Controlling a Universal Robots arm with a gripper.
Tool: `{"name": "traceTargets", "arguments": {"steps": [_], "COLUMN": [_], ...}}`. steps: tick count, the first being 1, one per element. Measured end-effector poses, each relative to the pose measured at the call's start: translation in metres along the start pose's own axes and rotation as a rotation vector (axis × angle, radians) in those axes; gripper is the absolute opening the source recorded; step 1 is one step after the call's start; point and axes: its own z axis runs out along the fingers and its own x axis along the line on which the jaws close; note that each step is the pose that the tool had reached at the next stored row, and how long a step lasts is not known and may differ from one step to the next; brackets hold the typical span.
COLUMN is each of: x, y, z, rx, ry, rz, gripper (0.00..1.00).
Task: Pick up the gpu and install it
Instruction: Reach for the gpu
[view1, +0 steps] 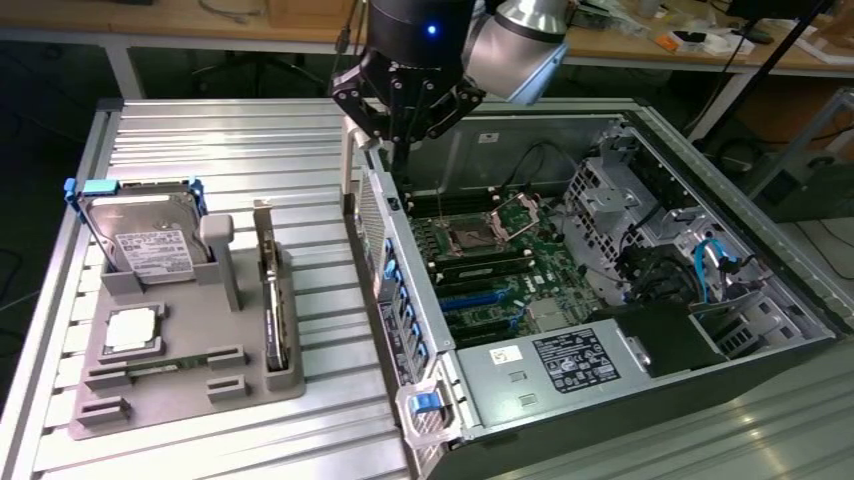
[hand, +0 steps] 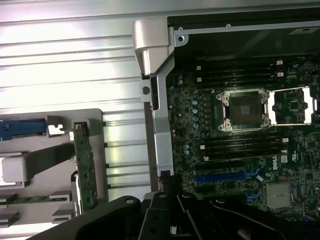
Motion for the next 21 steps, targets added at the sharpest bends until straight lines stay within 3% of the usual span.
{"name": "traceTargets", "arguments": {"steps": [21], "x": [0.0105], "y": [-0.0008], "z": [-0.0003], "rx": [0.0001], "ry": [0.0001], "rz": [0.000], "gripper": [0.11]}}
